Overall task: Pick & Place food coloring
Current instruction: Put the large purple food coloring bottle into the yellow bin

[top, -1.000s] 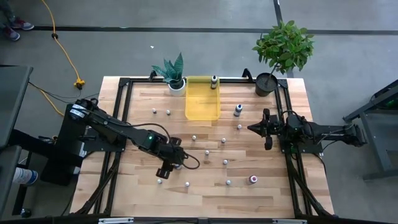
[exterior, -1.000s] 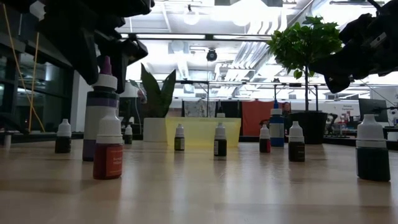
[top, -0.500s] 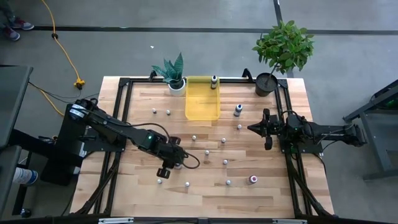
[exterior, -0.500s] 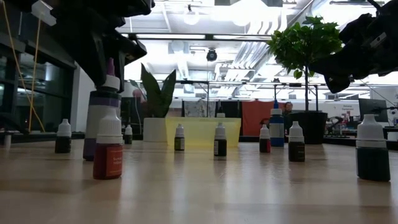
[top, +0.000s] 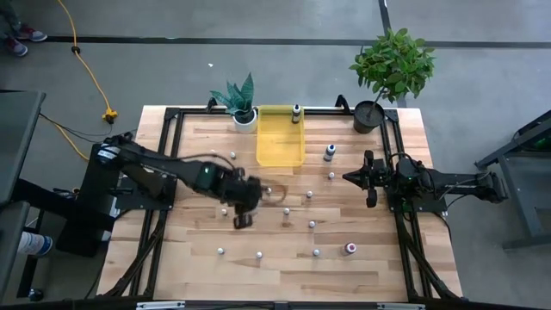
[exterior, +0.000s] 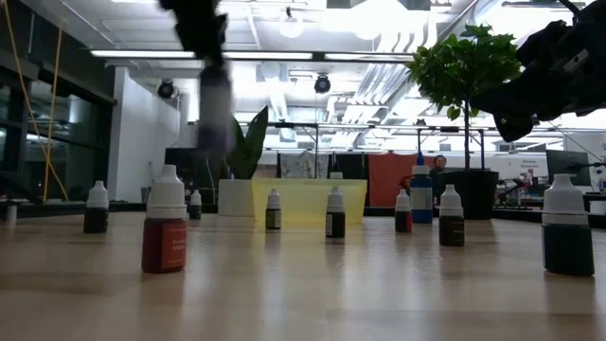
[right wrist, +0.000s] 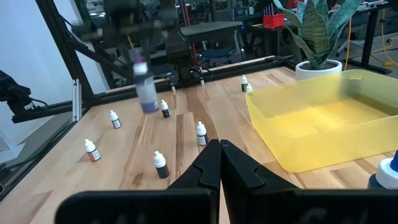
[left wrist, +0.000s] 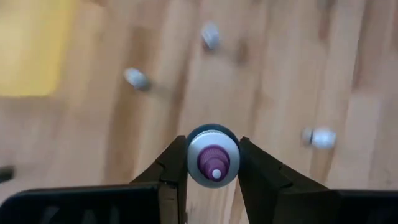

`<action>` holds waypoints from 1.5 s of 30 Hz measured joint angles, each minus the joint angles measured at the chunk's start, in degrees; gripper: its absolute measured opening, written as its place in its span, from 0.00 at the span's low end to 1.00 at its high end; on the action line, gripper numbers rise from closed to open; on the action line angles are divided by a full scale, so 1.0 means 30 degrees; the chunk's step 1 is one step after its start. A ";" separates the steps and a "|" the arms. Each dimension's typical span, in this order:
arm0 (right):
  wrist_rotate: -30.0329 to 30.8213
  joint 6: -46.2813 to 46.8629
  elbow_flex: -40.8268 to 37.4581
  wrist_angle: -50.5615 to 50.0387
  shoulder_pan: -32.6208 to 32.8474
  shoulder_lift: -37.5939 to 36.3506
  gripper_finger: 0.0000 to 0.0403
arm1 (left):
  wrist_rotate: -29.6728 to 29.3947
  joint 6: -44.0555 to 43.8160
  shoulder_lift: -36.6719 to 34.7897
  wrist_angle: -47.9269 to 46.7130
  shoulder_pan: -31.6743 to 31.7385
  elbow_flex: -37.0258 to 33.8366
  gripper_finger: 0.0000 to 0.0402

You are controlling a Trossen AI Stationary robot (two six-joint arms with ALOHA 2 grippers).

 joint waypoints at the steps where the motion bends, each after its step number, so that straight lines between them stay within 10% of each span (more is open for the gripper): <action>1: -0.0003 0.0000 -0.0003 0.0000 -0.0002 0.0000 0.00 | -0.0294 -0.0539 0.0081 -0.0339 0.0271 0.0591 0.22; 11: 0.0002 0.0005 -0.0005 0.0007 0.0001 0.0000 0.00 | -0.1802 -0.2790 0.2681 -0.2954 0.3918 0.6254 0.22; 23: -0.0003 0.0007 0.0002 0.0007 0.0005 0.0007 0.00 | -0.1082 0.3904 0.6575 -0.3920 0.7942 1.1948 0.22; 45: -0.0002 0.0005 0.0002 0.0000 -0.0002 0.0158 0.00 | 0.1786 1.4855 1.0934 -0.1458 1.2958 1.3109 0.24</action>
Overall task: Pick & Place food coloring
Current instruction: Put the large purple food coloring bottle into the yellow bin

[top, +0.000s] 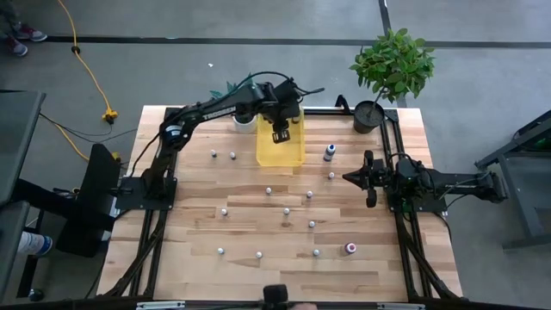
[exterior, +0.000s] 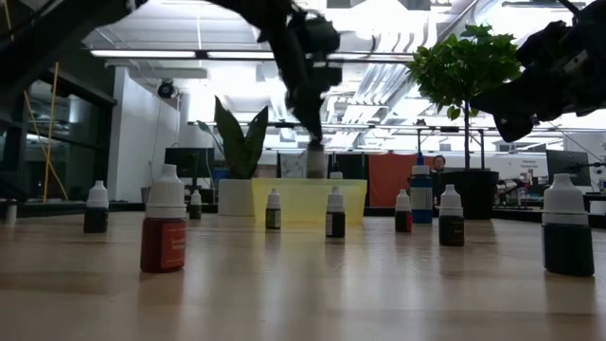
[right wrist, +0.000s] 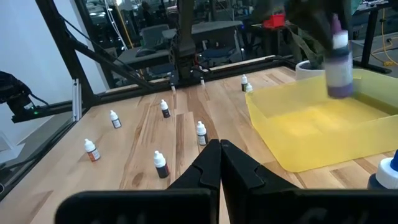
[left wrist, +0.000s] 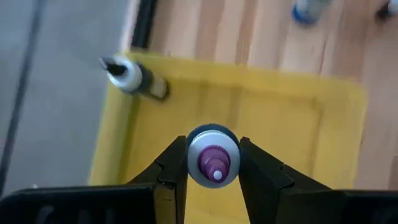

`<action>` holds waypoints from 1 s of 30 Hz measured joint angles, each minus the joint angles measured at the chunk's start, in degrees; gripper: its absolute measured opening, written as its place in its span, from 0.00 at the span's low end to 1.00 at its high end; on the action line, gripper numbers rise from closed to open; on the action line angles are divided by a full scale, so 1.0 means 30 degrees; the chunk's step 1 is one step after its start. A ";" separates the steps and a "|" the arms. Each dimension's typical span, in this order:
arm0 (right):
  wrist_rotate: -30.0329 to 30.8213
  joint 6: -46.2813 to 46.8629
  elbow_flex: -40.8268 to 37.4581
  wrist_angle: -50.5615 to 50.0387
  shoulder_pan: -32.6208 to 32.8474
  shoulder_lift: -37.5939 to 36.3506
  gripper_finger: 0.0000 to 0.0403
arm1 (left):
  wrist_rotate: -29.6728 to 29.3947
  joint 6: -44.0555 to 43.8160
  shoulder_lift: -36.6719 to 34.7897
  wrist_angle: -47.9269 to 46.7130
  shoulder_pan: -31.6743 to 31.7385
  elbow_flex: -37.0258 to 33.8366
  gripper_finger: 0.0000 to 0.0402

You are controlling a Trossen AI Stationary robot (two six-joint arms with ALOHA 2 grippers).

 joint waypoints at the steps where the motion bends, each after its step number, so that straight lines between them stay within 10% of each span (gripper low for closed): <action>1: -0.0007 0.0002 -0.0006 -0.0007 0.0001 -0.0008 0.00 | 0.0071 0.0204 0.0202 0.0243 0.0114 0.0008 0.24; 30: -0.0018 -0.0002 -0.0003 0.0000 0.0003 0.0206 0.00 | 0.2237 0.1959 0.2853 0.3741 0.2924 0.0539 0.24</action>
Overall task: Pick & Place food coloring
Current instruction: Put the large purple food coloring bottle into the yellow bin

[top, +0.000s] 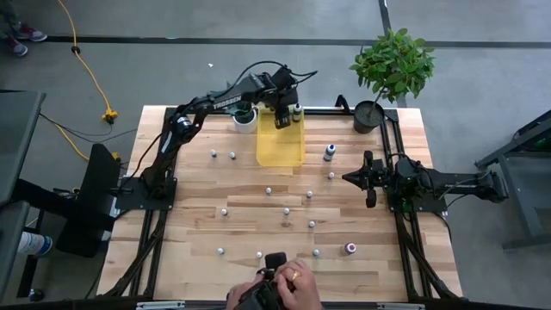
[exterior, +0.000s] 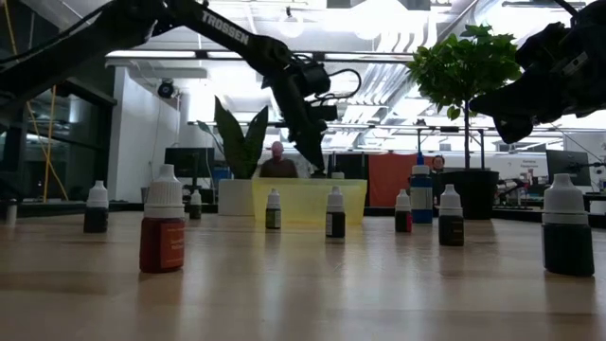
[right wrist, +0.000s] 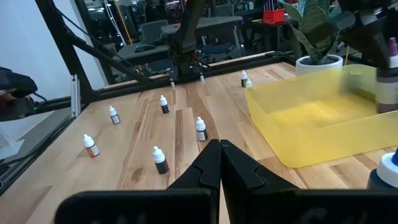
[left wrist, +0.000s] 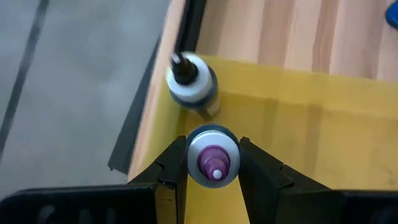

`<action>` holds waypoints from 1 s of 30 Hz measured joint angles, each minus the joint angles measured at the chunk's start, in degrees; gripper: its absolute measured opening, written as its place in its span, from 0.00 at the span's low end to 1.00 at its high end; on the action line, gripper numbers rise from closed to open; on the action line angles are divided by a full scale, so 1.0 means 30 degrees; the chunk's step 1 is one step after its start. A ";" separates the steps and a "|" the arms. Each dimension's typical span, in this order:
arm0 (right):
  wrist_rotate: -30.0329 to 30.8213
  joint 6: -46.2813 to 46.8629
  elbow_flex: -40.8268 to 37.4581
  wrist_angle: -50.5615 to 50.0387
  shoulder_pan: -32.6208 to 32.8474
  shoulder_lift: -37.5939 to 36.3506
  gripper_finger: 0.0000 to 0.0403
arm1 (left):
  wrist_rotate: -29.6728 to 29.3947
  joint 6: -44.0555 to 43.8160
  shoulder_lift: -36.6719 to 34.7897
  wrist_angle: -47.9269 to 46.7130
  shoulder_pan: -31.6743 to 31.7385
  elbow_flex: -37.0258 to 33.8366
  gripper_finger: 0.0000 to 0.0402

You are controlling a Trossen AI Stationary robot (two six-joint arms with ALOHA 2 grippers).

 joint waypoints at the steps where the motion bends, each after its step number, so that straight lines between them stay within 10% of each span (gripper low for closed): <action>1: 0.0000 0.0004 -0.0002 0.0000 0.0002 0.0000 0.00 | -0.0054 0.0006 0.0102 0.0205 -0.0006 0.0002 0.24; 30: 0.0007 -0.0003 0.0003 0.0000 0.0004 0.0000 0.00 | -0.1151 -0.0217 0.0188 0.0509 0.0000 0.0000 0.35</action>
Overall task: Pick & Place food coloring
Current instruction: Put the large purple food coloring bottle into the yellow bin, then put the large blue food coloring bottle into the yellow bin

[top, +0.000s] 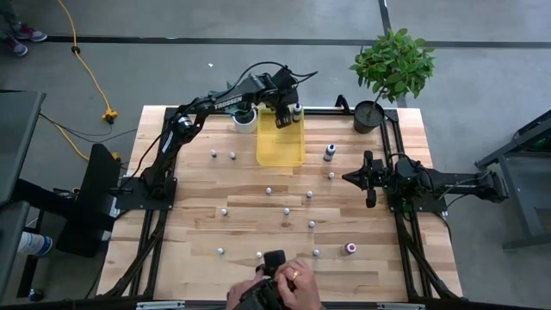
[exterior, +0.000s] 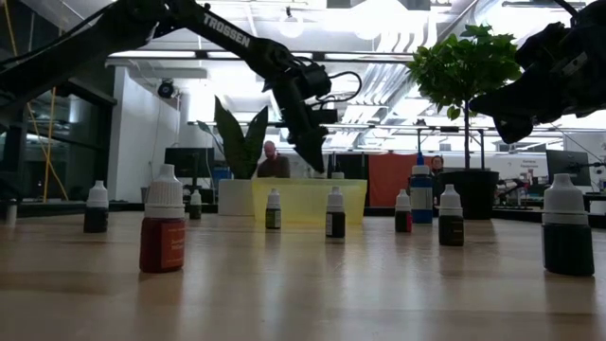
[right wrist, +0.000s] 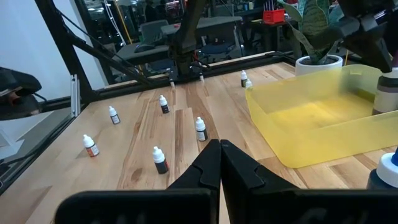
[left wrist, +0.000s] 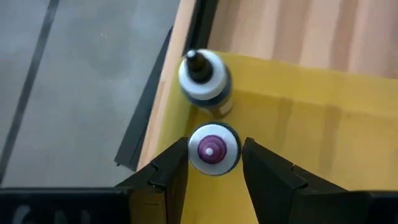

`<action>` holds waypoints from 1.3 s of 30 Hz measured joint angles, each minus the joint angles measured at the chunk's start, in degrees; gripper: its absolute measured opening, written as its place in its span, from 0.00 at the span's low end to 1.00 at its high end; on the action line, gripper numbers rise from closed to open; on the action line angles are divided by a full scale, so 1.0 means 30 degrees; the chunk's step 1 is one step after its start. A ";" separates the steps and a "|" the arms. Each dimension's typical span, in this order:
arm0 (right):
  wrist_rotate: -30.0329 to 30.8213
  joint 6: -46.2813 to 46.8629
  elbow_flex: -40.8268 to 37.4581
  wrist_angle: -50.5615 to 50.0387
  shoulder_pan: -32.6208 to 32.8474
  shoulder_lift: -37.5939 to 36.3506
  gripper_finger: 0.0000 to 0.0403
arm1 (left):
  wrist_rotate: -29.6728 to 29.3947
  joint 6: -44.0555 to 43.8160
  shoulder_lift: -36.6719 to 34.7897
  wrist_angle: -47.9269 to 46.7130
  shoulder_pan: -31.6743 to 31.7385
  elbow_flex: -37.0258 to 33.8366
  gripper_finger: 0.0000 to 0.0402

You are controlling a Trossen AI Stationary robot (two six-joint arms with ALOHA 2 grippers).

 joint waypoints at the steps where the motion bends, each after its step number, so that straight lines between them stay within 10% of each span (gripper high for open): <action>1: 0.0000 0.0007 -0.0001 0.0000 -0.0003 0.0000 0.00 | -0.0324 -0.0016 -0.0003 0.0001 0.0000 0.0000 0.35; 25: 0.0014 0.0007 -0.0007 0.0000 -0.0007 -0.0007 0.00 | -0.1269 -0.0055 -0.0308 -0.0180 -0.0531 0.4562 0.36; 39: -0.0034 0.0004 0.0000 0.0000 -0.0007 -0.0007 0.00 | 0.6723 0.0500 0.0659 0.1344 -0.4256 0.4620 0.36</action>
